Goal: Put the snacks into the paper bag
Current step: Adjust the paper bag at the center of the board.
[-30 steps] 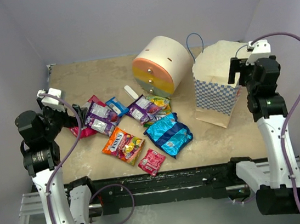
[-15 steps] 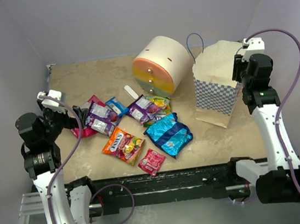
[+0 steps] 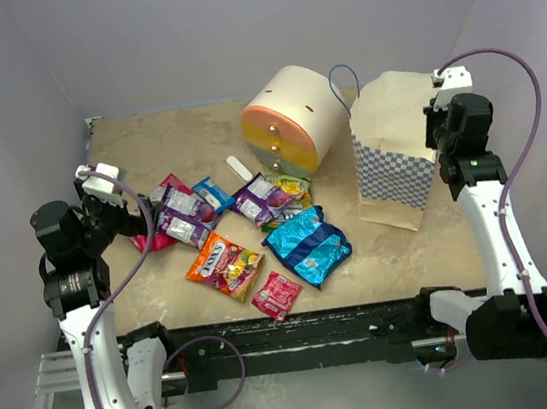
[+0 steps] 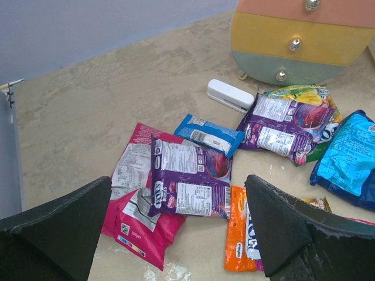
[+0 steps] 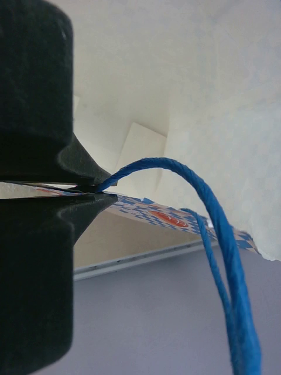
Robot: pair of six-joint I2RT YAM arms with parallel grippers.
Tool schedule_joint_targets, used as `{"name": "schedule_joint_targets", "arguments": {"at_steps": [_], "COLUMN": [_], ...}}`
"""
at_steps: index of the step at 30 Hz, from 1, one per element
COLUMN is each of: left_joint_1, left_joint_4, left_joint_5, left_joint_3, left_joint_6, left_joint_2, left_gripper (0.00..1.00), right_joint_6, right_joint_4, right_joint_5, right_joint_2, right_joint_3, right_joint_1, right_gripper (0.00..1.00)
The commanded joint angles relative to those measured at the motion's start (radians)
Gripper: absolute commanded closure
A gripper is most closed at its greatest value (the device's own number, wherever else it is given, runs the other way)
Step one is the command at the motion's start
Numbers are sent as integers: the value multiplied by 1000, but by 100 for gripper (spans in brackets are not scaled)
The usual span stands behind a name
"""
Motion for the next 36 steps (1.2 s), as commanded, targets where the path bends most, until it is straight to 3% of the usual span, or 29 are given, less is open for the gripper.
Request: {"name": "schedule_joint_targets", "arguments": {"at_steps": [1, 3, 10, 17, 25, 31, 36], "left_joint_1": [7, 6, 6, 0, -49, -156, -194], "left_joint_4": [13, 13, -19, -120, -217, -179, -181], "left_joint_5": [52, 59, 119, 168, 123, 27, 10], "left_joint_3": [-9, -11, -16, -16, -32, -74, -85], "left_joint_6": [17, 20, 78, 226, 395, 395, 416], "left_joint_2": [6, 9, 16, 50, 111, 142, 196], "left_gripper": [1, 1, 1, 1, 1, 1, 1], "right_joint_6": [-16, -25, -107, -219, -302, -307, -302], "right_joint_4": [-36, -45, -58, -70, -71, -95, -107], "right_joint_5": [-105, -141, -165, -160, -141, -127, -95], "right_joint_2": [-24, -32, -33, 38, 88, 101, 80], "right_joint_3": [56, 54, 60, 103, 135, 126, 124], "right_joint_1": [-3, -3, -3, -6, -17, -26, -26], "right_gripper": [95, 100, 100, 100, 100, 93, 74]}}
